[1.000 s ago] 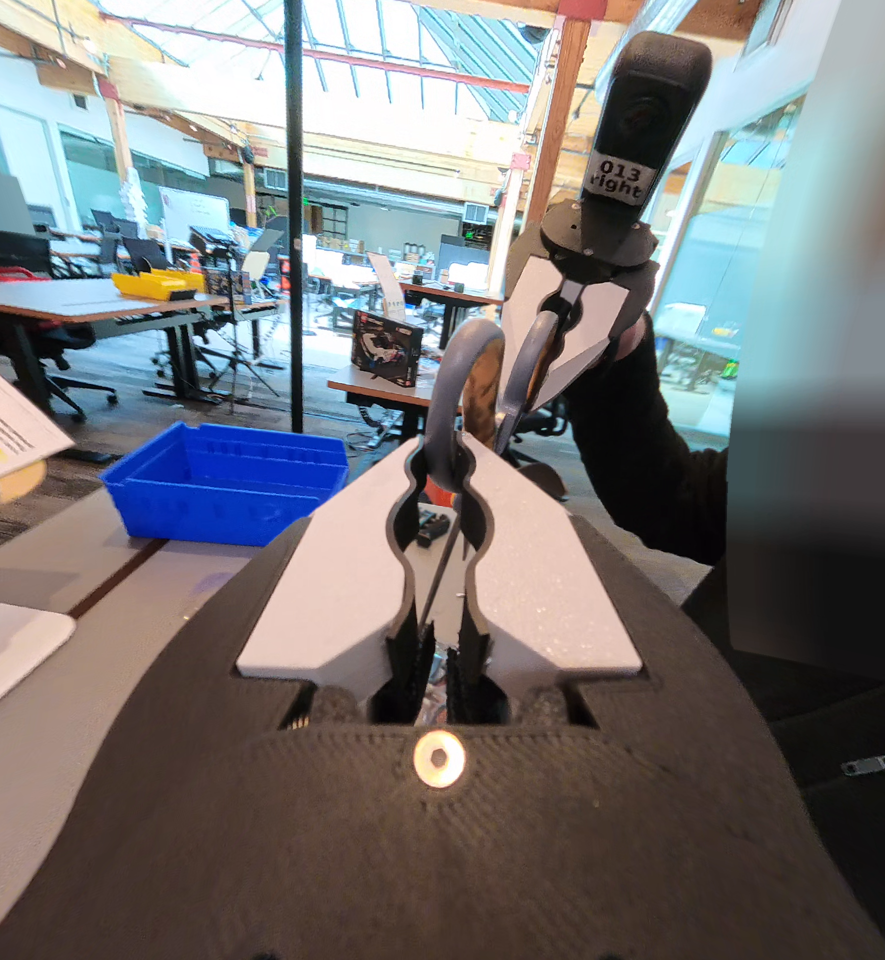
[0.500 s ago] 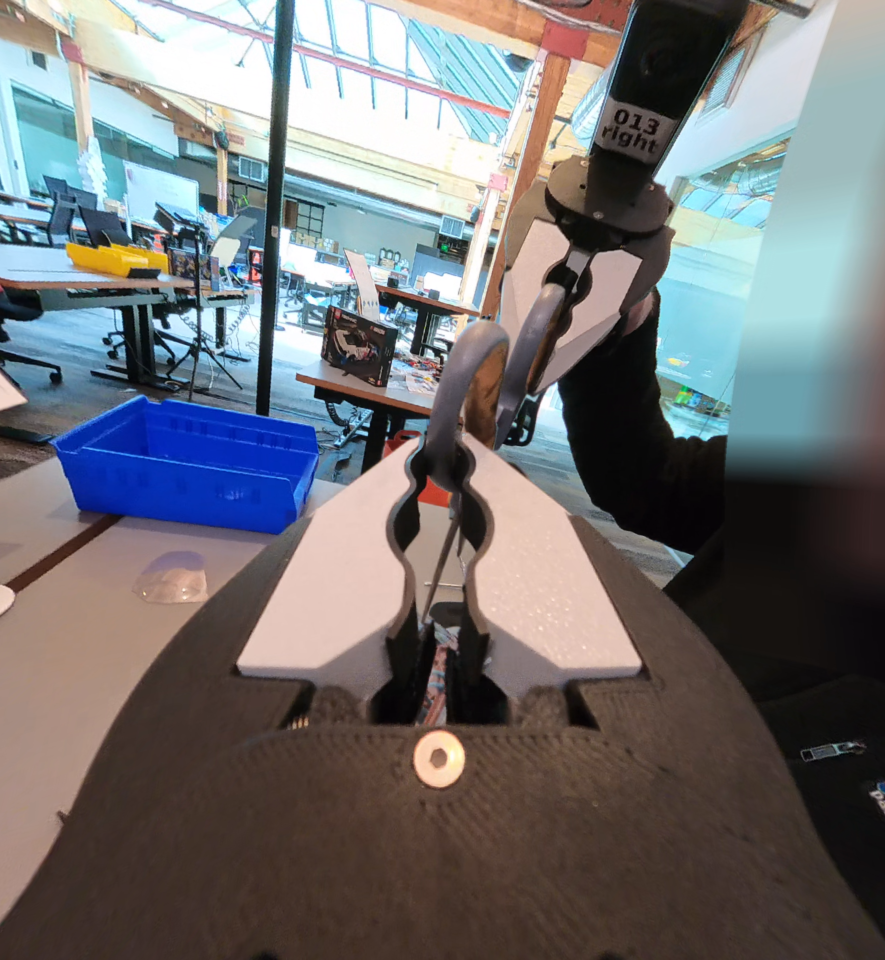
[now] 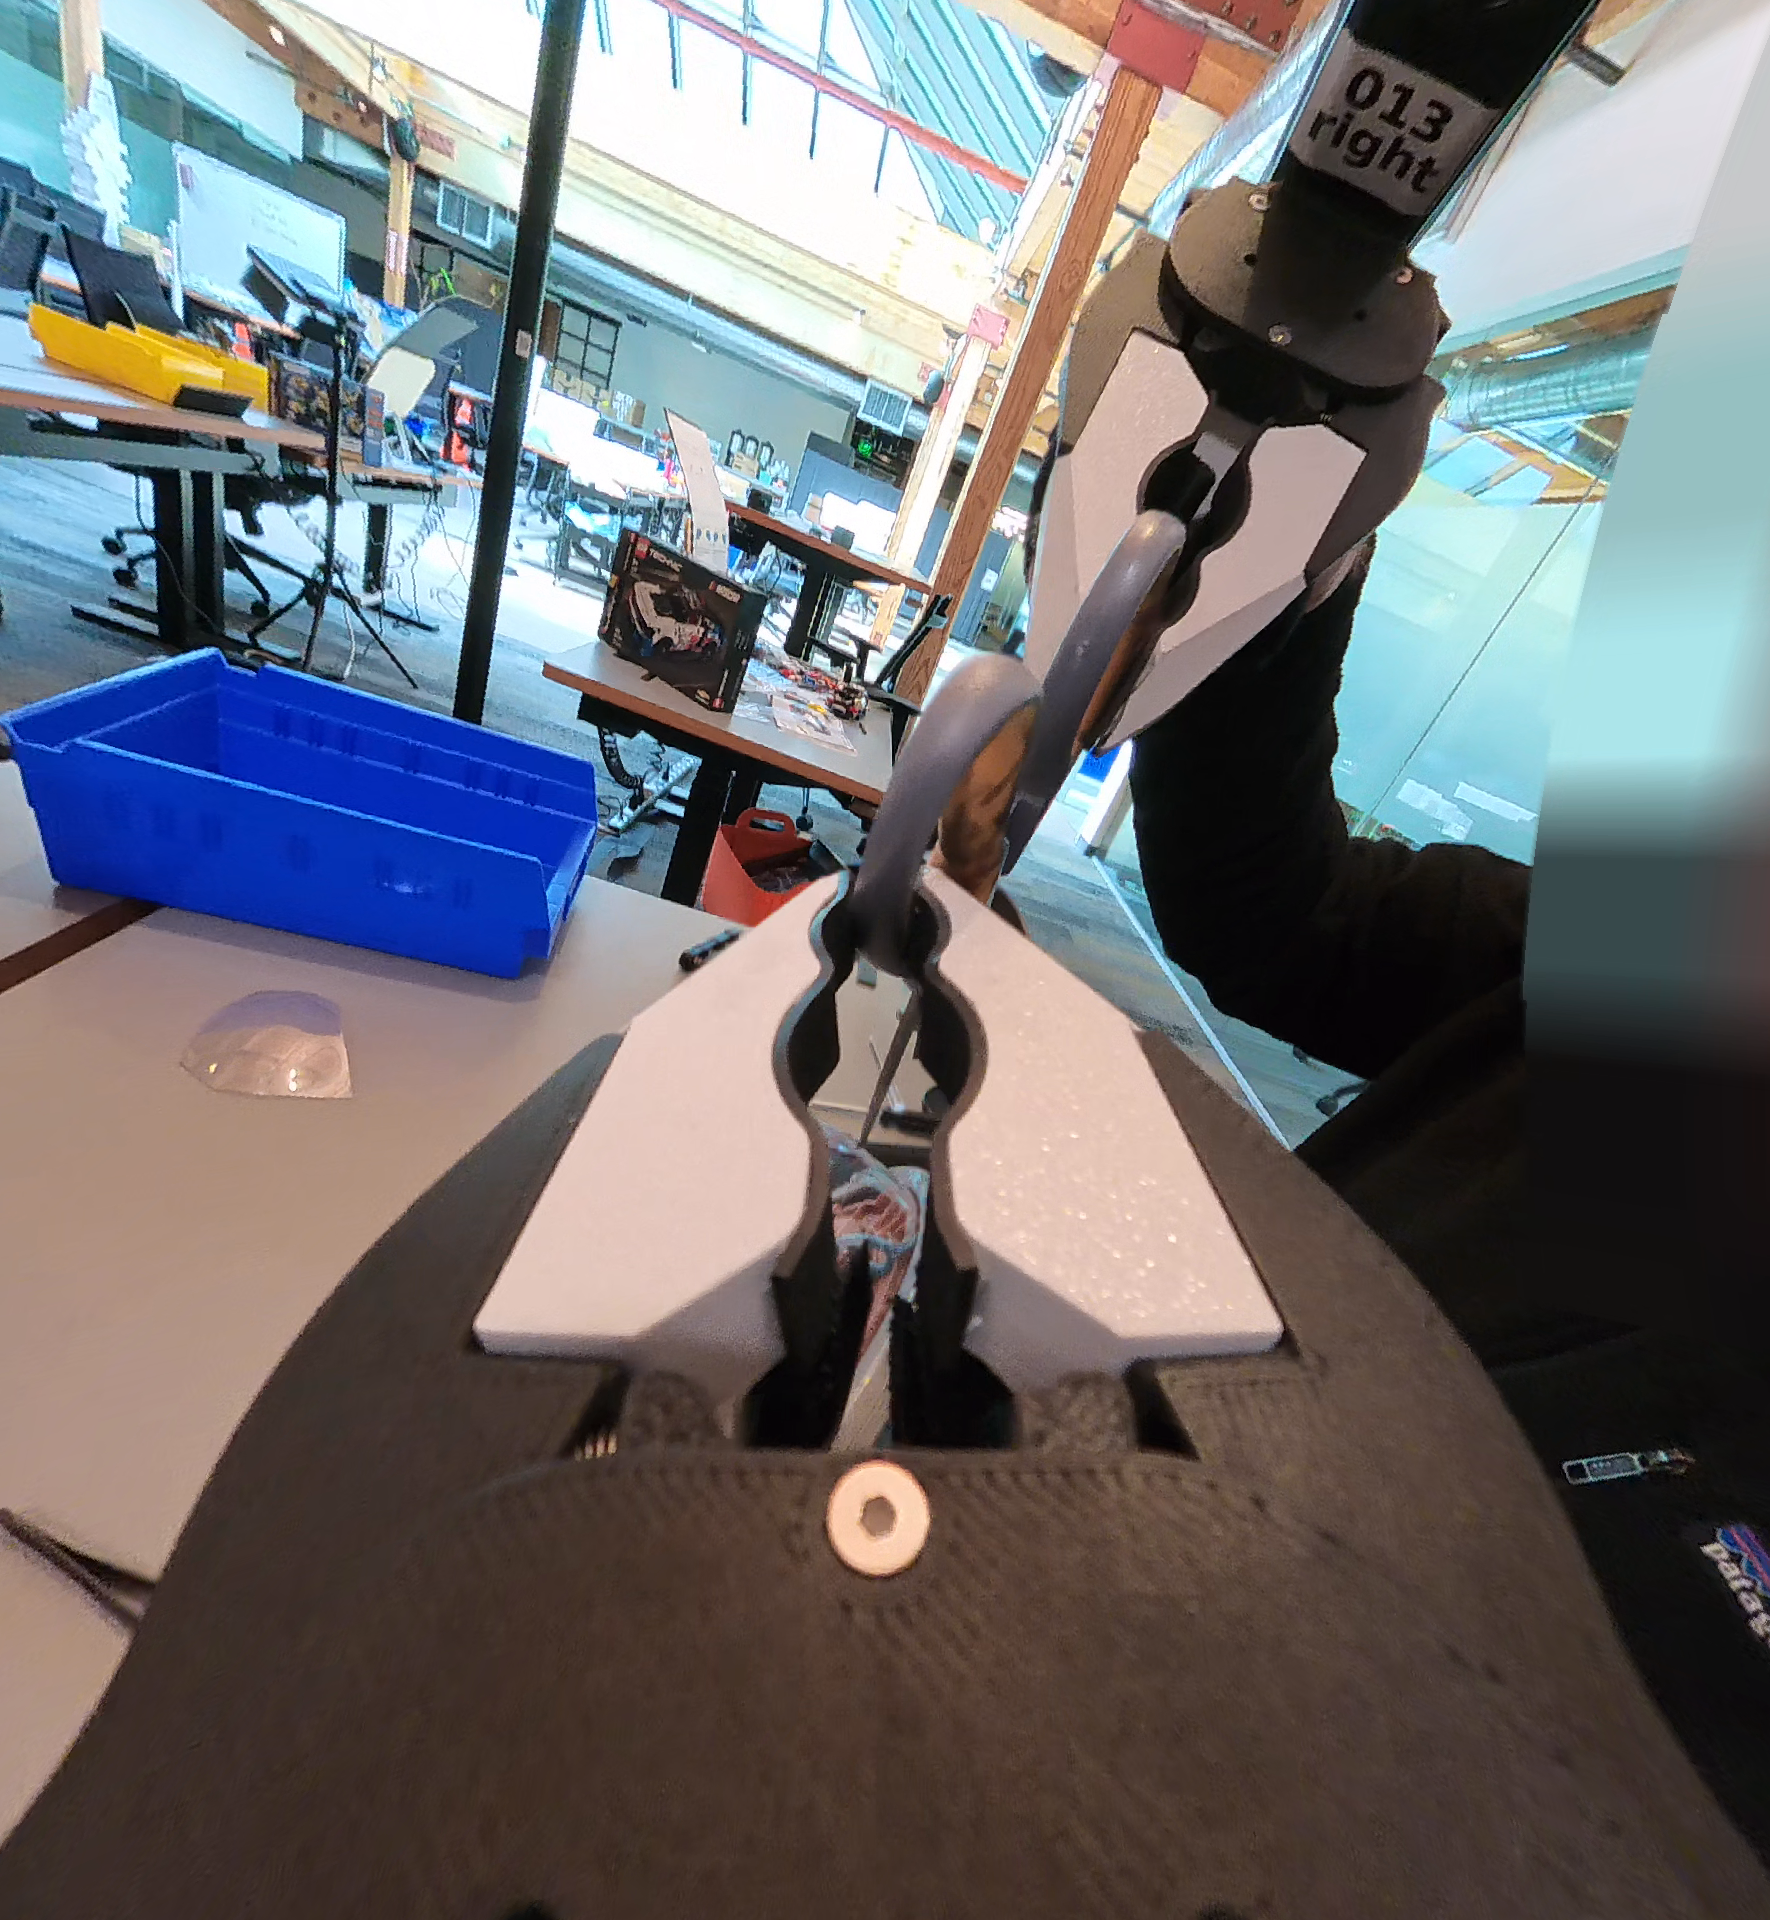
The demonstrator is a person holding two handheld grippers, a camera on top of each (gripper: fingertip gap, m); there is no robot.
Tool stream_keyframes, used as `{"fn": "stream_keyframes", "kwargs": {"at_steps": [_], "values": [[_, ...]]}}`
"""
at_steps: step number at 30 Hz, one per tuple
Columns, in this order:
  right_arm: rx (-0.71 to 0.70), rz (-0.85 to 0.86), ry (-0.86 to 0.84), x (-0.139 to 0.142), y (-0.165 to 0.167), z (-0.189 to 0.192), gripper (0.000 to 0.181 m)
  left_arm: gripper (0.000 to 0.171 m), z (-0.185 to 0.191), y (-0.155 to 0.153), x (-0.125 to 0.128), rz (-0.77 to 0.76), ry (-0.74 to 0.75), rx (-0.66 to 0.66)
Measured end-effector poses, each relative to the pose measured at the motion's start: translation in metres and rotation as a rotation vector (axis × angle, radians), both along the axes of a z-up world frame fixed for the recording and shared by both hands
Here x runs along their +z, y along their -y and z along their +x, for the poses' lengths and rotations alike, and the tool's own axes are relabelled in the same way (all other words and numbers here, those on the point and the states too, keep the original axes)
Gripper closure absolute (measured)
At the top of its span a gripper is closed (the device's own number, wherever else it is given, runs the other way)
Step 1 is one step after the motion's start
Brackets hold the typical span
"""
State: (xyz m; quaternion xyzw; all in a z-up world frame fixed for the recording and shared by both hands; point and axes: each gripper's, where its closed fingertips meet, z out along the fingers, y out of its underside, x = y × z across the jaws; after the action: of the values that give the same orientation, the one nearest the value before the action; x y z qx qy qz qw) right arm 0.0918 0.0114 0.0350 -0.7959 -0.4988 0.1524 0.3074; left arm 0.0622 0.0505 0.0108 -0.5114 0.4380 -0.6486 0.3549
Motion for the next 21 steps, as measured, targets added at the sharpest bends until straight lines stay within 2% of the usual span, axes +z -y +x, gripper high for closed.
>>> {"fn": "stream_keyframes", "kwargs": {"at_steps": [4,7,13,21], "values": [[0.007,0.041,-0.026,0.017,0.000,-0.002,0.174,0.167,-0.002,0.001,0.021,0.076,0.016,0.029],[0.009,0.049,-0.032,0.017,-0.001,-0.001,0.173,0.167,-0.002,-0.001,0.023,0.109,-0.003,0.043],[-0.001,0.026,-0.063,-0.001,-0.002,0.006,0.174,0.166,0.008,0.000,-0.002,0.124,-0.061,0.048],[0.006,0.022,-0.094,-0.015,0.004,0.014,0.173,0.166,0.020,0.010,-0.016,0.193,-0.111,0.048]]}}
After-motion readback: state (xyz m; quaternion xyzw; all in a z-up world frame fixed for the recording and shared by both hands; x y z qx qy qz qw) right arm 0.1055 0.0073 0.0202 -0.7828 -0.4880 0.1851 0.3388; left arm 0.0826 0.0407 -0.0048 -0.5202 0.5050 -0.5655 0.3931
